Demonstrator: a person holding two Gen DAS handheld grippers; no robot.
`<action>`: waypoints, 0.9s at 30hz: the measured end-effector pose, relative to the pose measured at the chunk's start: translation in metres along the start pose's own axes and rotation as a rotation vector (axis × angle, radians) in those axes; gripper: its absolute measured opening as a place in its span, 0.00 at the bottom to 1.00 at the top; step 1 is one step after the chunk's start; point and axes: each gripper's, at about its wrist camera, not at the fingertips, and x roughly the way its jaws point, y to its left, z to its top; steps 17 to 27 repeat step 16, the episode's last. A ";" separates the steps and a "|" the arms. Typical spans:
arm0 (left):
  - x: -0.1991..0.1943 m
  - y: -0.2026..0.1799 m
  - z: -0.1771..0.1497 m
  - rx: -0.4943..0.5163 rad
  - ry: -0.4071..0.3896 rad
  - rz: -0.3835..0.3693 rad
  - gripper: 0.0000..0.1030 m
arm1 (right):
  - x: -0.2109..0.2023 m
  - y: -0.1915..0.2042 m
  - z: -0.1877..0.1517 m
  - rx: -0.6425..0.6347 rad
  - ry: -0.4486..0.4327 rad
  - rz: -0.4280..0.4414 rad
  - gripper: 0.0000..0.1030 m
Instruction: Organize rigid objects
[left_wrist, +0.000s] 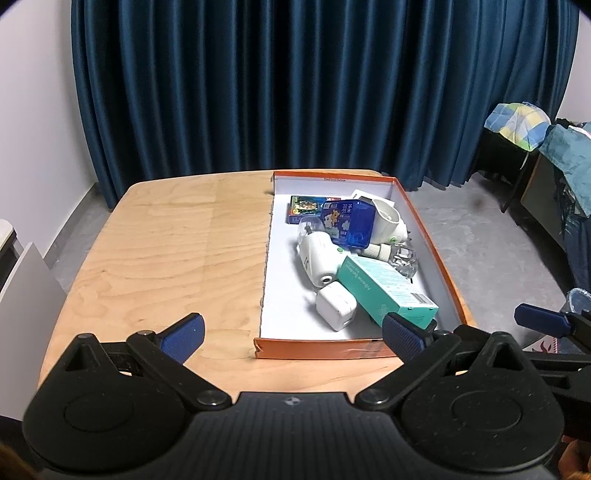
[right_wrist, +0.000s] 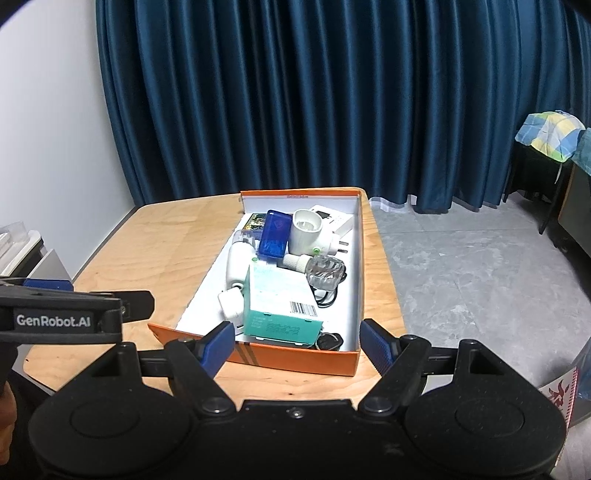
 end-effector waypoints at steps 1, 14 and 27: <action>0.000 0.000 0.000 0.001 0.001 -0.001 1.00 | 0.001 0.000 0.000 -0.001 0.002 0.000 0.85; 0.002 0.000 -0.002 0.002 0.013 -0.005 1.00 | 0.010 0.002 0.001 -0.011 0.026 0.000 0.85; 0.003 0.000 -0.002 0.010 0.013 -0.007 1.00 | 0.011 0.002 0.001 -0.011 0.029 0.000 0.85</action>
